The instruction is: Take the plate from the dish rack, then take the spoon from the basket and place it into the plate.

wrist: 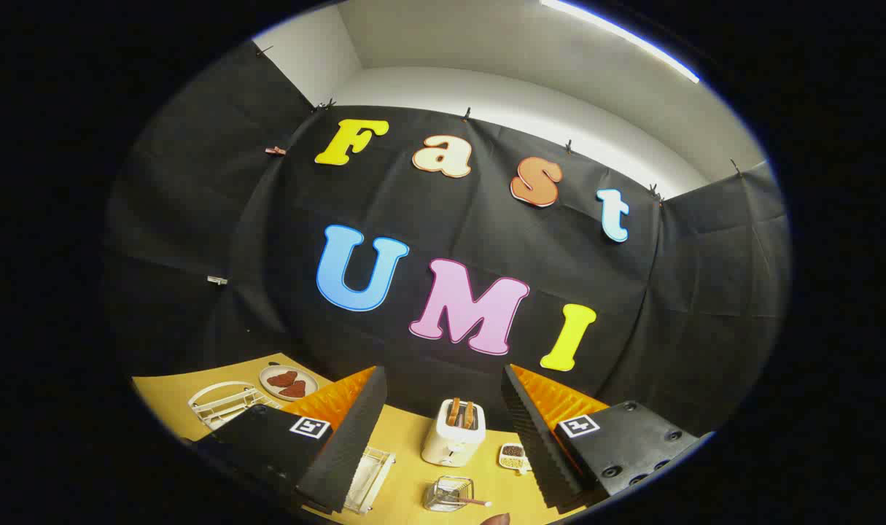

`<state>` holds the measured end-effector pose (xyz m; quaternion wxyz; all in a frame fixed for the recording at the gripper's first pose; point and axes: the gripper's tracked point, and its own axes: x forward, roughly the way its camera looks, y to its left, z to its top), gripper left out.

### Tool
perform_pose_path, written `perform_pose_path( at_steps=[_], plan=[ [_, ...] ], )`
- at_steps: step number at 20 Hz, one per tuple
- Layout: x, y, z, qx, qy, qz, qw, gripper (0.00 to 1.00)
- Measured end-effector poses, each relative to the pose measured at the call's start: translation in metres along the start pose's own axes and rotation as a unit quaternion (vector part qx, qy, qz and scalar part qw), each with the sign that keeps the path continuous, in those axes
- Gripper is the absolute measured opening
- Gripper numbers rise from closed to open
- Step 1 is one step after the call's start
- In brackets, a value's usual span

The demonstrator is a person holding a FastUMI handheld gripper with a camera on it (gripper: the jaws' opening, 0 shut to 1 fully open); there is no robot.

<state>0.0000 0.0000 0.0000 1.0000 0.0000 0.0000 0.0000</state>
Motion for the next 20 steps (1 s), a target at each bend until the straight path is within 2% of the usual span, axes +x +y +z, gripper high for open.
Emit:
perform_pose_path(
  at_steps=[12, 20],
  plan=[
    [0.019, 0.039, -0.002, 0.026, 0.029, 0.017, 0.999, 0.97],
    [0.026, 0.062, -0.025, 0.033, 0.07, 0.017, 0.997, 0.97]
  ],
)
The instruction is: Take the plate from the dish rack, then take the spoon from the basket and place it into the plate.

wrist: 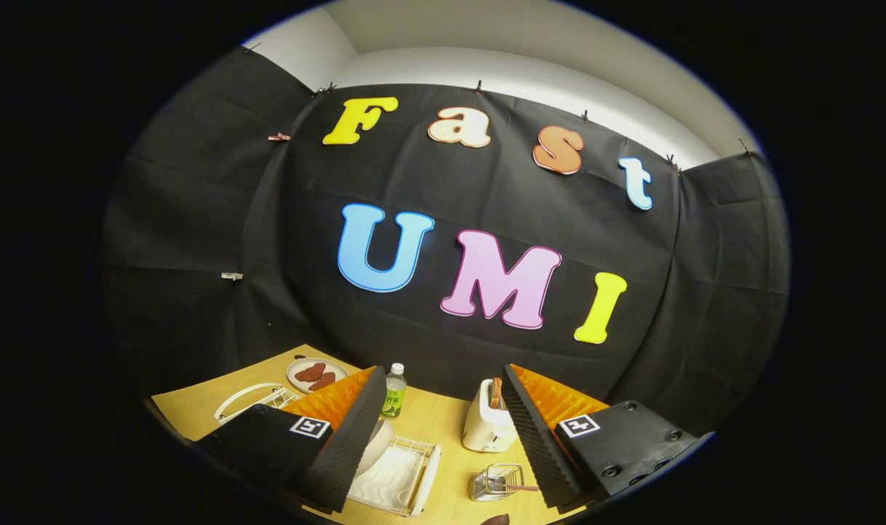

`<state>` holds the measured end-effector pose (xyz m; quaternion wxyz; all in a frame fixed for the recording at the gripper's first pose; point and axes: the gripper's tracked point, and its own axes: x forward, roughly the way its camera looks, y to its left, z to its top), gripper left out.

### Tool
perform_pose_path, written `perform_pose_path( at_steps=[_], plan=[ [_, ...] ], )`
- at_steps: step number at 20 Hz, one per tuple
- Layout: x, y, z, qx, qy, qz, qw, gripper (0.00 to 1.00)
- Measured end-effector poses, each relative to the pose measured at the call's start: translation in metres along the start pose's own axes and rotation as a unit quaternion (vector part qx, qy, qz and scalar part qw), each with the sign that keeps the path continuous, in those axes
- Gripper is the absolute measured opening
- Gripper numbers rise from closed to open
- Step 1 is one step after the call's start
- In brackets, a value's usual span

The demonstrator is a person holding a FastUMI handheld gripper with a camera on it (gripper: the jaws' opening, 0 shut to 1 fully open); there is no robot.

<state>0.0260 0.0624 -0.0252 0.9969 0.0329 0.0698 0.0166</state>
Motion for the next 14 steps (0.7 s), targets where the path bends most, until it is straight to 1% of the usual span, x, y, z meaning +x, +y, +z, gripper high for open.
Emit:
perform_pose_path(
  at_steps=[2, 4, 5, 7, 9, 11, 12, 13, 14],
  plan=[
    [0.01, 0.011, -0.02, 0.005, 0.032, 0.003, 0.999, 0.97],
    [0.023, 0.029, -0.054, 0.011, 0.088, 0.018, 0.996, 0.97],
    [0.029, 0.041, -0.074, 0.017, 0.122, 0.028, 0.992, 0.96],
    [0.04, 0.06, -0.109, 0.03, 0.18, 0.036, 0.983, 0.95],
    [0.053, 0.072, -0.143, 0.034, 0.231, 0.032, 0.972, 0.93],
    [0.069, 0.081, -0.172, 0.034, 0.273, 0.019, 0.961, 0.87],
    [0.077, 0.083, -0.186, 0.036, 0.295, 0.013, 0.955, 0.86],
    [0.08, 0.085, -0.202, 0.041, 0.319, 0.006, 0.947, 0.81],
    [0.081, 0.09, -0.215, 0.048, 0.338, 0.001, 0.94, 0.77]
  ],
)
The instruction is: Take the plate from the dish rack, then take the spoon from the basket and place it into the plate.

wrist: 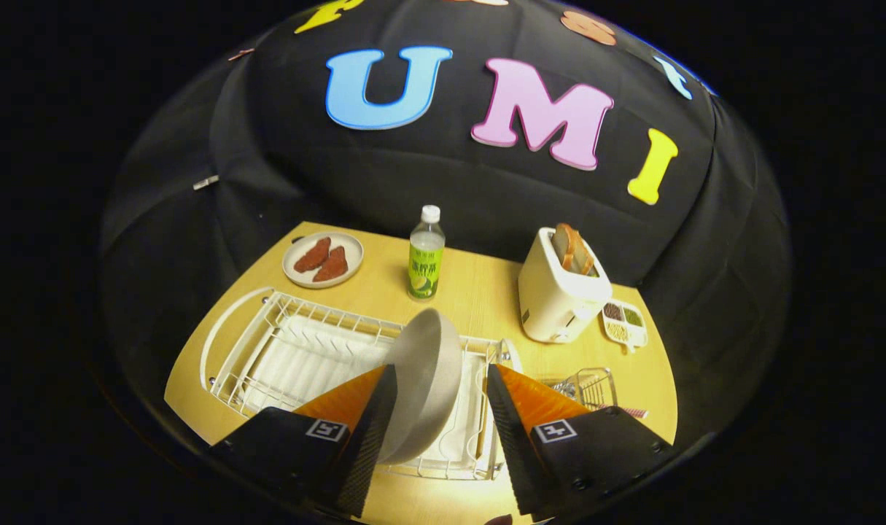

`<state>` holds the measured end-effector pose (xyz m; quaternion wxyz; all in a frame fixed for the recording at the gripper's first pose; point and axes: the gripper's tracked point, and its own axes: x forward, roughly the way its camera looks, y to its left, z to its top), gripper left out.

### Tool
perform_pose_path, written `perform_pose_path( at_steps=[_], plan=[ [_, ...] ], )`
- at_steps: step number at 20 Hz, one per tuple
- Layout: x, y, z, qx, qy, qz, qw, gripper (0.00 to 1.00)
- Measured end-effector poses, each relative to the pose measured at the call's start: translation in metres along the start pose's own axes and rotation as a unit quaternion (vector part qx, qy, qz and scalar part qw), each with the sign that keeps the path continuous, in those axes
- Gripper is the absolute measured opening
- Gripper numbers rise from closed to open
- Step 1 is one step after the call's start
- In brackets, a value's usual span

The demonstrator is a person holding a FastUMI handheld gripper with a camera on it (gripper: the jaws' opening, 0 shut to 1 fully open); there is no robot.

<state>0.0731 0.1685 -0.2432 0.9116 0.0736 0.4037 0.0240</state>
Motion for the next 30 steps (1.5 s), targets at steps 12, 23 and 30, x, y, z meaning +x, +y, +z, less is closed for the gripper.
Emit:
perform_pose_path(
  at_steps=[12, 23, 30],
  plan=[
    [0.022, -0.013, 0.031, -0.008, -0.001, -0.089, 0.996, 0.28],
    [-0.085, -0.118, 0.003, 0.149, -0.036, 0.02, 0.988, 0.27],
    [-0.115, -0.186, -0.1, 0.184, 0.025, 0.053, 0.981, 0.27]
  ],
)
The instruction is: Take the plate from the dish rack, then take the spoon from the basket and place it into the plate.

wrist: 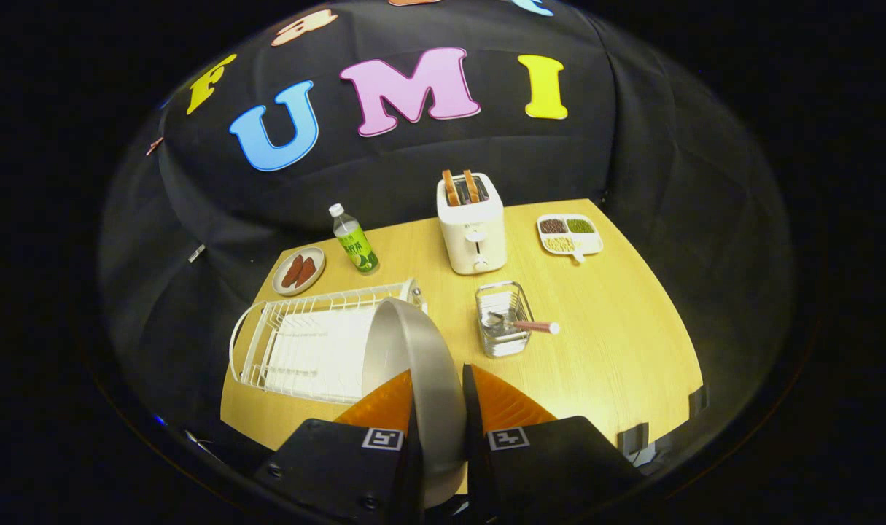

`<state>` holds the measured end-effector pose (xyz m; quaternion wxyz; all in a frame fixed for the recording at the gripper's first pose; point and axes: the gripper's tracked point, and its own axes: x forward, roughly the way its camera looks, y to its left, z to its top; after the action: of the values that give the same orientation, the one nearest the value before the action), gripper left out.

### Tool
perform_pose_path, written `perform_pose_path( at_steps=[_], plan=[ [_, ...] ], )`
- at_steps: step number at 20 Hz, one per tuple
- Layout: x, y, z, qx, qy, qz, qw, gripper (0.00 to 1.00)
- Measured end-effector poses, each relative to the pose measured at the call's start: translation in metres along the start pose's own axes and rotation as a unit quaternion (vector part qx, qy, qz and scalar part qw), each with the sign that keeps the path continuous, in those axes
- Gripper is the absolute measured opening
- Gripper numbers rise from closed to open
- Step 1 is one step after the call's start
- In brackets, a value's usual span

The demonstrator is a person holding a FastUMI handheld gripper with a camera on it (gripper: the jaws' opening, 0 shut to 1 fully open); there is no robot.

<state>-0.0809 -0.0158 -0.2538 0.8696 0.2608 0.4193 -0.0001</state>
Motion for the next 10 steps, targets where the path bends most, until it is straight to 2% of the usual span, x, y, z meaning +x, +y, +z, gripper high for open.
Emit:
perform_pose_path(
  at_steps=[5, 10],
  plan=[
    [0.013, -0.049, -0.065, 0.036, 0.04, 0.006, 0.999, 0.27],
    [0.049, -0.06, -0.11, 0.089, 0.075, 0.034, 0.993, 0.27]
  ],
)
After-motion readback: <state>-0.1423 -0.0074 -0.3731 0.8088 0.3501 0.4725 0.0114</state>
